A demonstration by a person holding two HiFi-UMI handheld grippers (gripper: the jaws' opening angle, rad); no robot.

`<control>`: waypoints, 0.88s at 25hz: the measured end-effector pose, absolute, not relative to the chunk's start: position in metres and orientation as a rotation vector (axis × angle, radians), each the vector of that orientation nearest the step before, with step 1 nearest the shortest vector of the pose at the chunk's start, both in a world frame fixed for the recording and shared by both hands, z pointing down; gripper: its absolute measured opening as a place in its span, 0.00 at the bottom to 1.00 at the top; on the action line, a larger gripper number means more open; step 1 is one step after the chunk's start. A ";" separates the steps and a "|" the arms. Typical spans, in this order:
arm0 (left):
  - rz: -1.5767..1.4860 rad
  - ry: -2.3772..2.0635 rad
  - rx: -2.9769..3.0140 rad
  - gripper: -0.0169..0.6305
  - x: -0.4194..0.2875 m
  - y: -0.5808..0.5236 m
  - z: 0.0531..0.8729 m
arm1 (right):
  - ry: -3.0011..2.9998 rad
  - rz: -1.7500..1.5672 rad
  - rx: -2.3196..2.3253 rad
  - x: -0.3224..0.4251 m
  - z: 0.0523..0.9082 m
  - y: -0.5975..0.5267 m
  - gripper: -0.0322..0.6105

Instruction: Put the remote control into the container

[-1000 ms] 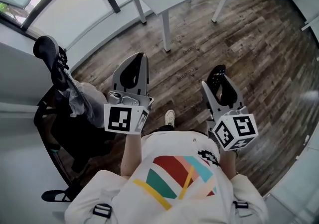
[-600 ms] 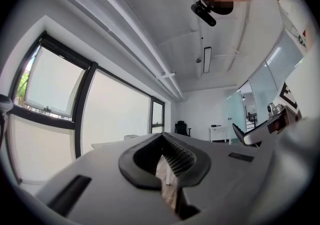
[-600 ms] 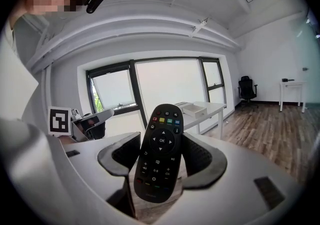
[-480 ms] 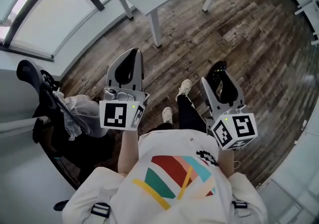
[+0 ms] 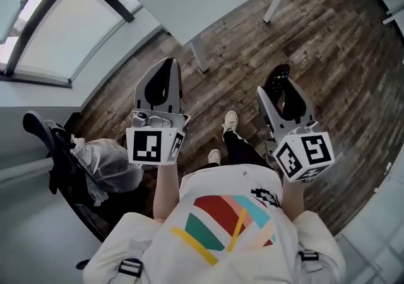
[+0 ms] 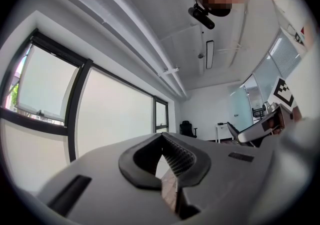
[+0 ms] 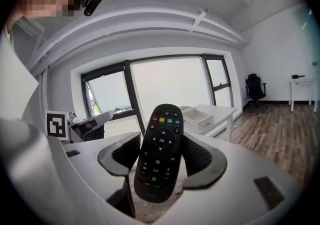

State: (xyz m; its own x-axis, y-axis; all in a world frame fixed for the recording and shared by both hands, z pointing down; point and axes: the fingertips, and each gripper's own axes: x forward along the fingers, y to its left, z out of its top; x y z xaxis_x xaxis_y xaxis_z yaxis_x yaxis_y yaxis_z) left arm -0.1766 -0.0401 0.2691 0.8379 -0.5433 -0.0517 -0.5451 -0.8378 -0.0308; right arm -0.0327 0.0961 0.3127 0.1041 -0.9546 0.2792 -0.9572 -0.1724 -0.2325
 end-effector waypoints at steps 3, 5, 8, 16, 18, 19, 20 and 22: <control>0.059 0.891 -3.004 0.04 -0.152 -0.054 0.285 | -1.999 0.554 2.312 -0.011 0.312 0.081 0.46; 0.062 0.903 -3.040 0.04 -0.137 -0.057 0.295 | -1.988 0.561 2.286 0.001 0.317 0.076 0.46; 0.066 0.903 -3.057 0.04 -0.117 -0.063 0.297 | -1.988 0.591 2.271 0.018 0.322 0.070 0.46; -0.020 0.887 -2.965 0.04 -0.080 -0.082 0.276 | -2.074 0.659 2.266 0.051 0.330 0.044 0.46; -0.036 0.871 -2.941 0.04 -0.069 -0.085 0.266 | -2.081 0.666 2.269 0.063 0.329 0.039 0.46; -0.046 0.860 -2.929 0.04 -0.064 -0.085 0.262 | -2.085 0.674 2.281 0.068 0.329 0.037 0.46; -0.057 0.849 -2.921 0.04 -0.061 -0.086 0.259 | -2.089 0.684 2.298 0.072 0.329 0.036 0.46; -0.074 0.831 -2.916 0.04 -0.055 -0.086 0.257 | -2.093 0.694 2.335 0.081 0.330 0.035 0.46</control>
State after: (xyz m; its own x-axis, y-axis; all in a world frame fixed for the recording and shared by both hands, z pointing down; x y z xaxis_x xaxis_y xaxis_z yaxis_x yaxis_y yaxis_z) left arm -0.0545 -0.0862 0.2567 0.8491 -0.5280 0.0171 -0.5227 -0.8444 -0.1170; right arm 0.0811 0.0353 0.3298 0.0582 -0.9614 0.2688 -0.9314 -0.1493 -0.3320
